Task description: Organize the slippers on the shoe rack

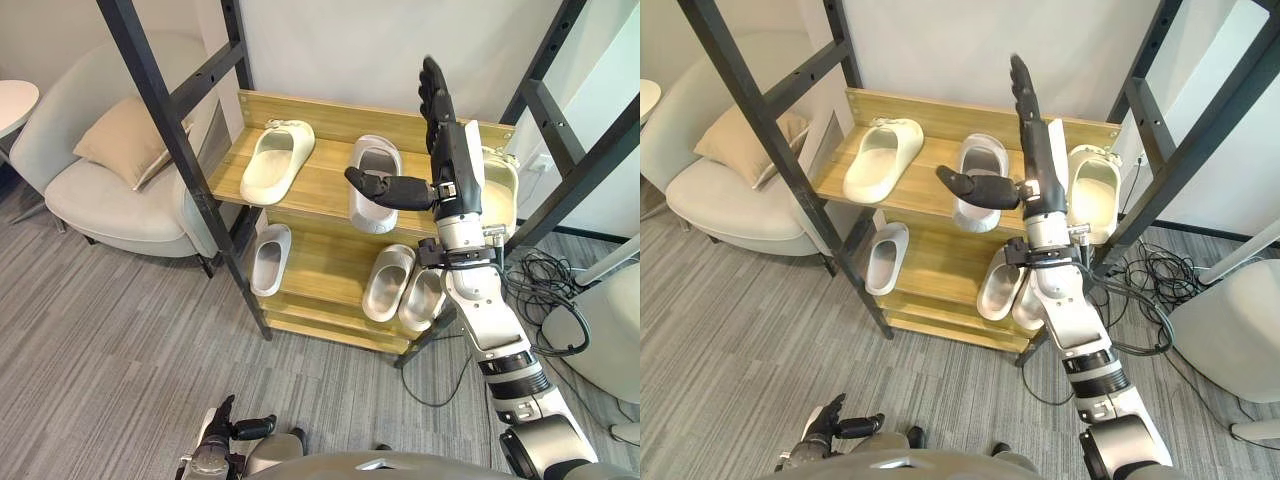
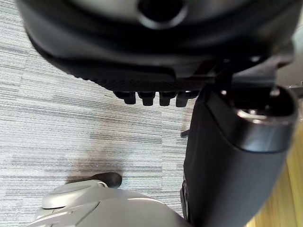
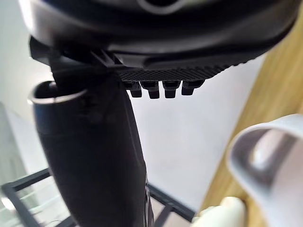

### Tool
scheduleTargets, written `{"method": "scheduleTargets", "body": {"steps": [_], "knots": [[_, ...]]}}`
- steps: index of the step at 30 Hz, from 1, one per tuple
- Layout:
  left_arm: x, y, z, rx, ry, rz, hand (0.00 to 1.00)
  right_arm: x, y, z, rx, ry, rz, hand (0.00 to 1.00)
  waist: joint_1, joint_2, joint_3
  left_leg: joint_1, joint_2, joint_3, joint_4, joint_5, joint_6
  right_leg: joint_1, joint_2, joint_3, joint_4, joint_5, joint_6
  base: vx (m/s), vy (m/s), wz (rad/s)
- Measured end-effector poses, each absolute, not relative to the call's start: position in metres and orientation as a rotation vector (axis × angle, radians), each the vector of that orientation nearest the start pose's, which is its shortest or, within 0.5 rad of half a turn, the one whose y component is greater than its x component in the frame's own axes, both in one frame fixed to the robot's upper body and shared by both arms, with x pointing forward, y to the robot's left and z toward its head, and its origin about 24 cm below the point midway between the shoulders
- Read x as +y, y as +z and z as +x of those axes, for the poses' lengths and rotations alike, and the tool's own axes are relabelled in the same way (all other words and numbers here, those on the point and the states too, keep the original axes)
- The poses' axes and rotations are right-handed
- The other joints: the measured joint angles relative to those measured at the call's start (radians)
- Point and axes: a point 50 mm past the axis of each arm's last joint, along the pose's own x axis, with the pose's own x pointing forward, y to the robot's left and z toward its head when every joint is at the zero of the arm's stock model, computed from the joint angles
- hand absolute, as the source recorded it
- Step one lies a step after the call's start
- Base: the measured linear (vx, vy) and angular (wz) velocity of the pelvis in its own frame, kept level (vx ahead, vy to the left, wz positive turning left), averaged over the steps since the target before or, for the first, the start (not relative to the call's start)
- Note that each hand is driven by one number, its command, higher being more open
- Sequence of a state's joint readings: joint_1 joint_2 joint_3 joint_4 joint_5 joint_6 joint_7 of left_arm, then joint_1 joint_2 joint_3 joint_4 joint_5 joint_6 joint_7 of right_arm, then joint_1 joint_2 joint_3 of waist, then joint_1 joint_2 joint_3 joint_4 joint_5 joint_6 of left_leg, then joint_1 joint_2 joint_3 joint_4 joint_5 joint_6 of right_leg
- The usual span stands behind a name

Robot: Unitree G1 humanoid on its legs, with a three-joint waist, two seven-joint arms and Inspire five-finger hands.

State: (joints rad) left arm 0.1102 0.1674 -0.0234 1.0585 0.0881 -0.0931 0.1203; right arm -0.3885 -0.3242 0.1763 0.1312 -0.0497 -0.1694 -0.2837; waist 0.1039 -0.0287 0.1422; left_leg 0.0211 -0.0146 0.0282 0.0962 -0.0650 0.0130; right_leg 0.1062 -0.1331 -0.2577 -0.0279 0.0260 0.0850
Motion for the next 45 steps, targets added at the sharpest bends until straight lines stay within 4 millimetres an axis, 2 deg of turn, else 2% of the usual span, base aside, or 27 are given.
{"method": "scheduleTargets", "body": {"steps": [2,4,9,18,19,27,35,45], "knots": [[0.218,-0.156,0.09,1.052,0.131,0.294,1.0,-0.166,0.122,0.325,-0.353,-0.09,-0.378,1.0,0.003,0.004,0.008,-0.007,-0.001,-0.01,-0.001,0.0,0.0,0.0,0.001,-0.01,-0.008,0.0,0.0,0.04,-0.023,0.12],[0.218,-0.155,0.092,1.044,0.131,0.293,1.0,-0.17,0.118,0.331,-0.319,-0.104,-0.393,1.0,0.006,0.008,0.021,-0.008,-0.001,-0.011,-0.003,0.0,0.0,0.0,0.002,-0.01,-0.012,0.001,-0.001,0.02,-0.012,0.03],[0.218,-0.155,0.093,1.036,0.126,0.287,1.0,-0.171,0.131,0.345,-0.336,-0.121,-0.404,1.0,0.006,0.009,0.035,-0.011,-0.001,-0.013,-0.008,0.0,0.0,-0.001,0.005,-0.009,-0.024,0.006,-0.005,0.0,0.0,0.0],[0.217,-0.153,0.098,1.016,0.131,0.271,1.0,-0.174,0.149,0.365,-0.344,-0.171,-0.409,1.0,0.027,0.001,0.054,-0.018,-0.001,-0.012,-0.031,0.011,0.0,-0.02,0.006,-0.007,-0.025,0.007,-0.007,0.0,0.0,0.0],[0.217,-0.153,0.099,1.012,0.132,0.27,1.0,-0.174,0.152,0.368,-0.345,-0.176,-0.41,0.0,0.031,0.0,0.057,-0.019,-0.001,-0.012,-0.032,0.012,0.0,-0.02,0.006,-0.007,-0.026,0.008,-0.008,0.0,0.0,0.0],[0.221,-0.151,0.1,1.006,0.148,0.262,1.0,-0.175,0.16,0.379,-0.337,-0.202,-0.412,0.0,0.036,-0.017,0.07,-0.016,0.0,0.001,-0.049,0.02,0.003,-0.031,0.007,0.007,-0.029,0.016,-0.017,-0.02,0.006,-0.05],[0.222,-0.149,0.104,0.98,0.156,0.251,1.0,-0.166,0.184,0.389,-0.367,-0.159,-0.433,0.0,0.049,-0.024,0.097,-0.007,0.004,-0.006,-0.082,0.041,-0.001,-0.034,0.014,0.003,-0.031,0.019,-0.019,-0.01,-0.011,0.02],[0.223,-0.148,0.106,0.974,0.157,0.253,1.0,-0.161,0.185,0.386,-0.383,-0.124,-0.412,0.0,0.049,-0.03,0.1,-0.005,0.005,-0.015,-0.085,0.041,-0.001,-0.027,0.014,-0.004,-0.033,0.02,-0.018,0.02,-0.003,0.02]]}}
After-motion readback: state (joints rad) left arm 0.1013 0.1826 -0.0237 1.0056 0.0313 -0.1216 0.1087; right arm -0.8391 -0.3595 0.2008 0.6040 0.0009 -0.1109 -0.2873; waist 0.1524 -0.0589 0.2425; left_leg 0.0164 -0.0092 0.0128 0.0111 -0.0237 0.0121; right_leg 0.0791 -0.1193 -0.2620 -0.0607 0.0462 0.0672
